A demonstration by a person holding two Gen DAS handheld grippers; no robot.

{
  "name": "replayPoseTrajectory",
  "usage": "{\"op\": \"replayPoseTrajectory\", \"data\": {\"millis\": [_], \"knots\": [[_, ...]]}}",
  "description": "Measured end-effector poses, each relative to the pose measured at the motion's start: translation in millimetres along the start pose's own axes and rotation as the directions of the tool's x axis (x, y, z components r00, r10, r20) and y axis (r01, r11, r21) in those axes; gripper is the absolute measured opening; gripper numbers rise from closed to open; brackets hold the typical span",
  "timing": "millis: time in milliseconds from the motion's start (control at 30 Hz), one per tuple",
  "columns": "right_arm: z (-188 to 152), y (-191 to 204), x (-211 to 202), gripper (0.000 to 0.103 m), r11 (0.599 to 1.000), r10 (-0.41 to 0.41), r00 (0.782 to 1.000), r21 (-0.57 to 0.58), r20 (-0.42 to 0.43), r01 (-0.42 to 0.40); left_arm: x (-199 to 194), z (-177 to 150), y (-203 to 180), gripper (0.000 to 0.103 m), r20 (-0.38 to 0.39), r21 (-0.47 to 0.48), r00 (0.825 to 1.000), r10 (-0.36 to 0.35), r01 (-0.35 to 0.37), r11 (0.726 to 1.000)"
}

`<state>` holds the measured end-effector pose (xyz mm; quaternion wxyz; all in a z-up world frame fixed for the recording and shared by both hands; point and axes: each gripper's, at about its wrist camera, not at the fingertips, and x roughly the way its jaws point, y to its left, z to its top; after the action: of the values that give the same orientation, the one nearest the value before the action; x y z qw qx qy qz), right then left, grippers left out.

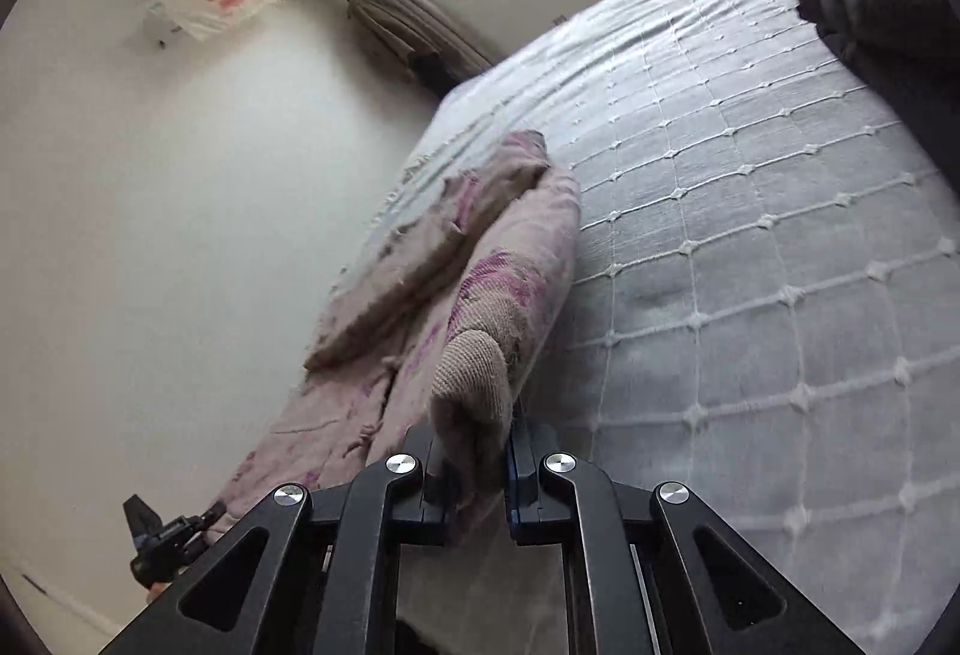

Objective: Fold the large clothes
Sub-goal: 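Lift the hem with both grippers and fold it toward the collar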

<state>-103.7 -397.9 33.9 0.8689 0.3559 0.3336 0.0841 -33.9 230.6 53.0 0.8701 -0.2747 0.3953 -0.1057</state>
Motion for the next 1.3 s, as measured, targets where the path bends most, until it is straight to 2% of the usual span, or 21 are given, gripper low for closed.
{"op": "replayPoseTrajectory", "data": {"millis": [100,200,333,433,533,667,800,867,933,1000,1033,1067,1100,1133,1167,1200,1233,1300], "knots": [[-17.1,-2.5,-36.8,0.011,1.0,0.006,1.0,0.008,0.019,-0.006,-25.0,-5.0,-0.6,0.016,0.002,0.039,1.0,-0.031,0.03,0.999],[-32.5,-1.9,-58.8,0.011,1.0,-0.024,1.0,0.009,0.01,0.024,-37.2,-21.2,-1.4,0.016,-0.023,0.068,0.999,-0.029,0.031,0.997],[-53.5,21.7,-102.7,0.011,0.999,-0.008,0.999,-0.034,0.049,0.01,-68.9,-46.8,-3.8,0.016,-0.018,0.115,0.997,-0.074,0.075,0.991],[-51.5,35.8,-134.7,0.011,0.998,0.024,0.994,-0.054,0.108,-0.019,-94.9,-50.8,-5.0,0.016,0.015,0.147,0.991,-0.13,0.126,0.981],[-34.2,50.8,-140.7,0.011,0.994,0.046,0.99,-0.103,0.13,-0.033,-98.6,-32.8,-9.8,0.016,0.044,0.148,0.985,-0.165,0.157,0.976],[6.6,67.9,-105.2,0.011,0.985,0.105,0.988,-0.145,0.109,-0.089,-83.7,16.0,-35.5,0.016,0.068,0.169,0.975,-0.212,0.198,0.965],[73.7,86.1,-47.5,0.012,0.978,0.17,0.979,-0.143,0.115,-0.153,-47.3,84.8,-67.9,0.016,0.101,0.164,0.969,-0.224,0.205,0.965],[110.7,83.9,-11.9,0.013,0.979,0.186,0.977,-0.111,0.108,-0.174,-2.9,128.4,-69.4,0.017,0.086,0.07,0.98,-0.182,0.176,0.982],[147.9,64.8,36.0,0.017,0.984,0.18,0.98,-0.004,0.09,-0.18,40.1,163.1,-59.9,0.024,0.062,-0.014,0.988,-0.143,0.144,0.989],[181.7,31.7,94.3,0.03,0.981,0.119,0.992,0.151,0.036,-0.123,89.5,195.9,-51.2,0.034,0.059,-0.026,0.995,-0.082,0.084,0.996],[191.0,16.9,113.9,0.044,0.973,0.088,0.996,0.215,0.011,-0.088,109.4,210.7,-45.3,0.034,0.079,-0.031,0.997,0.013,-0.011,0.999],[198.2,-5.3,135.6,0.053,0.95,0.045,0.999,0.311,-0.026,-0.035,119.1,219.6,-39.3,0.034,0.084,-0.041,0.992,0.093,-0.089,0.995],[201.6,-22.4,146.8,0.053,0.924,0.012,0.998,0.382,-0.057,0.011,125.6,226.4,-31.9,0.034,0.081,-0.06,0.986,0.146,-0.141,0.988],[203.5,-34.4,151.5,0.054,0.908,-0.001,0.998,0.418,-0.064,0.028,126.1,227.5,-26.6,0.035,0.086,-0.069,0.987,0.136,-0.131,0.989],[204.4,-41.0,150.2,0.059,0.911,-0.003,0.999,0.413,-0.047,0.022,123.1,224.9,-21.7,0.04,0.108,-0.068,0.989,0.097,-0.089,0.994],[203.7,-43.9,146.3,0.064,0.925,-0.015,1.0,0.379,-0.025,0.023,120.6,219.3,-19.4,0.056,0.126,-0.051,0.99,0.068,-0.062,0.997],[201.8,-44.1,141.9,0.073,0.946,-0.052,0.999,0.321,-0.001,0.049,122.5,210.7,-17.7,0.071,0.123,-0.012,0.99,0.062,-0.061,0.998],[193.4,-42.4,144.2,0.076,0.971,-0.131,0.991,0.2,0.002,0.128,139.9,199.5,-15.3,0.074,0.057,0.055,0.995,0.084,-0.087,0.995]]}}
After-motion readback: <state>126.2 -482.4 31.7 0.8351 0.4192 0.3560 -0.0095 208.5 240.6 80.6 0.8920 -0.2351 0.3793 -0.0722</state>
